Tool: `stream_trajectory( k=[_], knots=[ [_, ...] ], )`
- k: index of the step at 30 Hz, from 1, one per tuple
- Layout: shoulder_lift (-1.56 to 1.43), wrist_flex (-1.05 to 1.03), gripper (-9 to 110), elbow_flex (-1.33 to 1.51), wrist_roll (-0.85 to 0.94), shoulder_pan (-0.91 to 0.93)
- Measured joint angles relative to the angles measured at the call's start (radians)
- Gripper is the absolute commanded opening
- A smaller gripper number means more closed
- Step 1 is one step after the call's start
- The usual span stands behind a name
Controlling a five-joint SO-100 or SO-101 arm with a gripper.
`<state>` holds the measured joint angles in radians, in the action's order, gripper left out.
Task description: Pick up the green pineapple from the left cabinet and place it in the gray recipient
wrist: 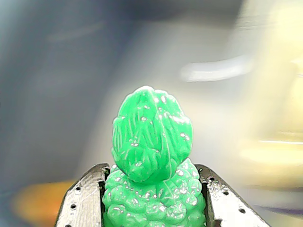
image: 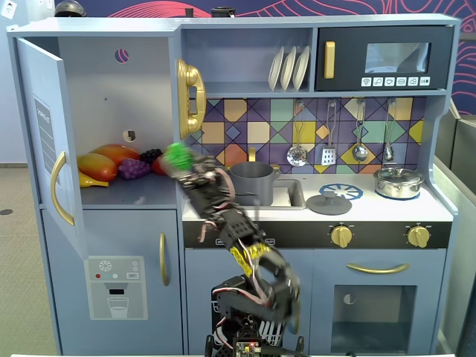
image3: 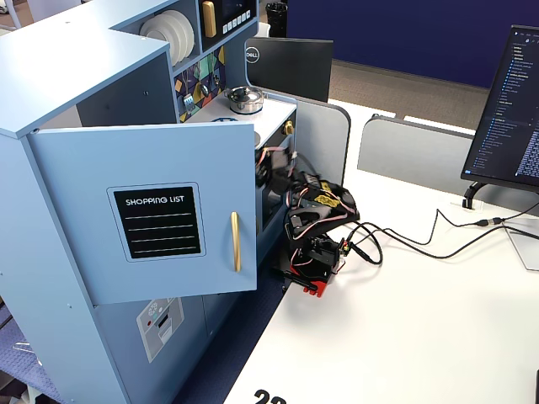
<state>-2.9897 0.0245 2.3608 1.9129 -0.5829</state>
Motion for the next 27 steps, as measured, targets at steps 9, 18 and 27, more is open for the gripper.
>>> stream_trajectory(
  k=[9,18,27],
  knots=[
    [0.235,-0.252,0,-0.290,-0.201,0.489],
    [0.762,-0.222,0,-0.499,-0.236,0.572],
    [1.028,-0.186,27,-0.614,-0.250,0.623]
  ],
)
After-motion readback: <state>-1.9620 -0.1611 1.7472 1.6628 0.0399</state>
